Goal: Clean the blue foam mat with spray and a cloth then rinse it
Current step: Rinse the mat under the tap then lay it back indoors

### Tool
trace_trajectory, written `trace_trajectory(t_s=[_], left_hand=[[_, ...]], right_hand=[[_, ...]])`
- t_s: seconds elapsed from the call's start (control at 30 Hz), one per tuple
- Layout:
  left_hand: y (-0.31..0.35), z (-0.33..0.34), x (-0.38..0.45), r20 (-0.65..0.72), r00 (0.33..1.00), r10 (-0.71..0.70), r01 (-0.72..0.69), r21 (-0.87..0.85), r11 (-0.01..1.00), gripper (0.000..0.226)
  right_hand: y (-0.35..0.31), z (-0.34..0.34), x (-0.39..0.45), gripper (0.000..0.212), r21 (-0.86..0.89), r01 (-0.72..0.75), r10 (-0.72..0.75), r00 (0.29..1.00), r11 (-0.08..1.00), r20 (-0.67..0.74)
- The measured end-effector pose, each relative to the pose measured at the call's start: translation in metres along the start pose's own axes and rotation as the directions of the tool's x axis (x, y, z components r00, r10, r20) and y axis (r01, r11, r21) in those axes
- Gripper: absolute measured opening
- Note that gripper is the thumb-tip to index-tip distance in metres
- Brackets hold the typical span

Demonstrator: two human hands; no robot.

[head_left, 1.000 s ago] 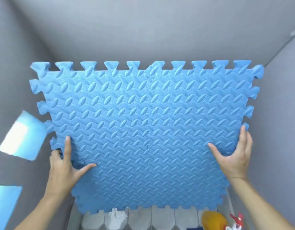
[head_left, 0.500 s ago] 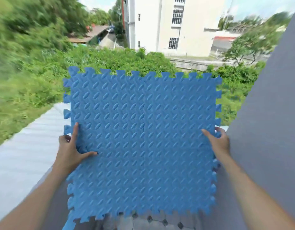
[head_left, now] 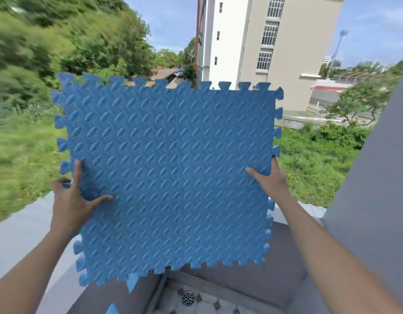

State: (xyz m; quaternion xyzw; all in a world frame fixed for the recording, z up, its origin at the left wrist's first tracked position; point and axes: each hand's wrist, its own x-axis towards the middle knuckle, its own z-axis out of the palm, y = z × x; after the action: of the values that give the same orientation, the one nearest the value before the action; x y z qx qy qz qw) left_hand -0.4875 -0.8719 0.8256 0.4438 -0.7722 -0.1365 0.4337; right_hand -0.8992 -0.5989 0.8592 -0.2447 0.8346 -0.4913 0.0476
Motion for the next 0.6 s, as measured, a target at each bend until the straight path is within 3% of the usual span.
trace_trajectory(t_s=[0.1, 0.17, 0.43, 0.53, 0.6], left_hand=[[-0.011, -0.032, -0.003, -0.006, 0.999, -0.042, 0.042, 0.025, 0.999, 0.123], [-0.022, -0.050, -0.007, -0.012, 0.998, -0.066, 0.066, 0.048, 0.997, 0.122], [-0.088, -0.099, -0.059, 0.038, 0.970, -0.242, 0.238, 0.084, 0.968, 0.113], [-0.110, -0.119, -0.092, -0.035, 0.938, -0.345, 0.347, 0.137, 0.928, 0.107], [-0.126, -0.138, -0.123, -0.096, 0.897, -0.431, 0.441, 0.164, 0.882, 0.103]], right_hand=[[-0.016, 0.020, 0.009, 0.125, 0.017, 0.037, -0.038, 0.996, 0.999, 0.084], [-0.026, 0.037, 0.009, 0.127, 0.023, 0.053, -0.056, 0.990, 0.998, 0.129], [-0.051, 0.126, -0.019, 0.094, 0.095, 0.206, -0.217, 0.968, 0.974, 0.125], [-0.063, 0.168, -0.023, 0.092, 0.109, 0.358, -0.374, 0.901, 0.927, 0.220], [-0.078, 0.202, -0.030, 0.095, 0.149, 0.509, -0.529, 0.790, 0.848, 0.310]])
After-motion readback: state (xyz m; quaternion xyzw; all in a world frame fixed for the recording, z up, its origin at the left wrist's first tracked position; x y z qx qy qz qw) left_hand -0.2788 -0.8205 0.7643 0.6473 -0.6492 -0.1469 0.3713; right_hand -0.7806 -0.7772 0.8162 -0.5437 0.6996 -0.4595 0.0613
